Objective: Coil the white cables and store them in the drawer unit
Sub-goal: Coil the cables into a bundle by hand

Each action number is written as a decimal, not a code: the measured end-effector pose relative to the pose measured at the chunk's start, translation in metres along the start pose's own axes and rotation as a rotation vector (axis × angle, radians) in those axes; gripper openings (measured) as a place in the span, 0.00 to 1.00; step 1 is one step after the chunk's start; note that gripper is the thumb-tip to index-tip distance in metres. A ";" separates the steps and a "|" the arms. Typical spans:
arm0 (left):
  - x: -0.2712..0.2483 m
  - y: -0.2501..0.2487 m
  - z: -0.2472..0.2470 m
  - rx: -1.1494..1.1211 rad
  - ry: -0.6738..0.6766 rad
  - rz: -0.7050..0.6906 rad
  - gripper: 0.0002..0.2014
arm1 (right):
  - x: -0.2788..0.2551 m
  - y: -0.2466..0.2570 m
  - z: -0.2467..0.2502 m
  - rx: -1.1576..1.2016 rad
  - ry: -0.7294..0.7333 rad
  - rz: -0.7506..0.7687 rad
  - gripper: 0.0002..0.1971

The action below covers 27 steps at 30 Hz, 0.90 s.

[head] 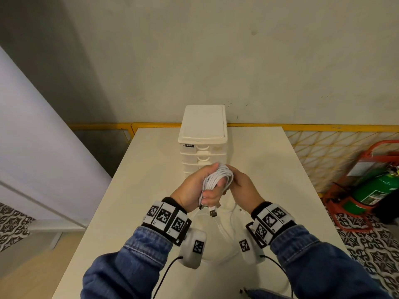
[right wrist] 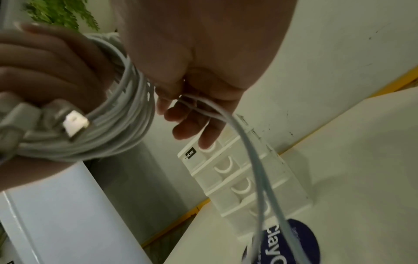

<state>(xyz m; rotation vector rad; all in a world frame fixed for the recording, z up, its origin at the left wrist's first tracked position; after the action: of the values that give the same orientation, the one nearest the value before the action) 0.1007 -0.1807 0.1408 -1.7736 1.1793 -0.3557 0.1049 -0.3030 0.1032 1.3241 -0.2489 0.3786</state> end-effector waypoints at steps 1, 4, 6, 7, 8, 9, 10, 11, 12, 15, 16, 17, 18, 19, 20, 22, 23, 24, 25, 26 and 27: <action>-0.001 -0.003 -0.001 -0.029 0.009 -0.018 0.23 | -0.002 -0.003 -0.001 -0.034 -0.001 -0.017 0.14; -0.004 -0.015 -0.004 -0.101 0.064 -0.116 0.23 | -0.012 -0.014 -0.006 -0.129 0.017 -0.050 0.13; -0.004 -0.020 -0.005 -0.130 0.062 -0.151 0.24 | -0.014 -0.018 -0.010 -0.133 0.021 -0.066 0.12; -0.005 -0.021 -0.005 -0.144 0.056 -0.164 0.24 | -0.014 -0.018 -0.012 -0.136 0.020 -0.067 0.13; -0.005 -0.022 -0.005 -0.159 0.049 -0.180 0.25 | -0.014 -0.016 -0.013 -0.141 0.022 -0.060 0.14; -0.005 -0.023 -0.004 -0.175 0.042 -0.199 0.25 | -0.014 -0.013 -0.014 -0.142 0.025 -0.047 0.15; -0.005 -0.024 -0.003 -0.191 0.036 -0.220 0.25 | -0.014 -0.011 -0.014 -0.131 0.029 -0.032 0.15; -0.005 -0.025 -0.003 -0.203 0.032 -0.237 0.24 | -0.014 -0.009 -0.013 -0.111 0.028 -0.027 0.15; -0.006 -0.026 -0.002 -0.210 0.027 -0.251 0.24 | -0.014 -0.008 -0.012 -0.089 0.022 -0.031 0.14; -0.007 -0.030 0.000 -0.233 0.031 -0.280 0.25 | -0.014 -0.013 -0.009 -0.055 -0.005 -0.069 0.14; -0.007 -0.032 0.001 -0.243 0.041 -0.293 0.25 | -0.014 -0.015 -0.009 -0.056 -0.008 -0.091 0.12; -0.007 -0.033 0.001 -0.252 0.053 -0.309 0.25 | -0.015 -0.017 -0.009 -0.052 -0.010 -0.110 0.11; -0.006 -0.035 0.002 -0.260 0.062 -0.327 0.25 | -0.015 -0.019 -0.009 -0.043 -0.010 -0.127 0.11; -0.006 -0.037 0.002 -0.270 0.065 -0.347 0.25 | -0.015 -0.021 -0.009 -0.025 -0.009 -0.147 0.13; -0.005 -0.039 0.002 -0.281 0.060 -0.369 0.24 | -0.016 -0.022 -0.010 -0.004 -0.004 -0.167 0.15; -0.006 -0.045 0.003 -0.304 0.029 -0.424 0.23 | -0.017 -0.023 -0.012 0.013 0.014 -0.195 0.19; -0.006 -0.048 0.003 -0.314 0.004 -0.453 0.23 | -0.017 -0.024 -0.013 0.010 0.025 -0.204 0.20; -0.007 -0.051 0.004 -0.320 -0.032 -0.483 0.23 | -0.018 -0.025 -0.014 0.007 0.040 -0.212 0.21; -0.007 -0.054 0.005 -0.323 -0.077 -0.514 0.24 | -0.018 -0.025 -0.016 0.005 0.063 -0.224 0.21; -0.008 -0.056 0.008 -0.323 -0.129 -0.546 0.23 | -0.019 -0.027 -0.017 0.009 0.093 -0.242 0.21; -0.008 -0.058 0.011 -0.322 -0.180 -0.579 0.23 | -0.020 -0.028 -0.020 0.025 0.134 -0.263 0.19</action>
<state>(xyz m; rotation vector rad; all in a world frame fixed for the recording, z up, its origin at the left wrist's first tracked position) 0.1367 -0.1625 0.1848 -2.3688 0.5993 -0.3416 0.0972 -0.2921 0.0656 1.3301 0.0429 0.2470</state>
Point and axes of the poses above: each hand's wrist, its own x-axis towards the middle knuckle, its own z-axis out of the back of the hand, y = z × x, the point moved 3 cm from there along x, towards the middle knuckle, and after that the axes turned 10 degrees about z, right-handed, at the moved point
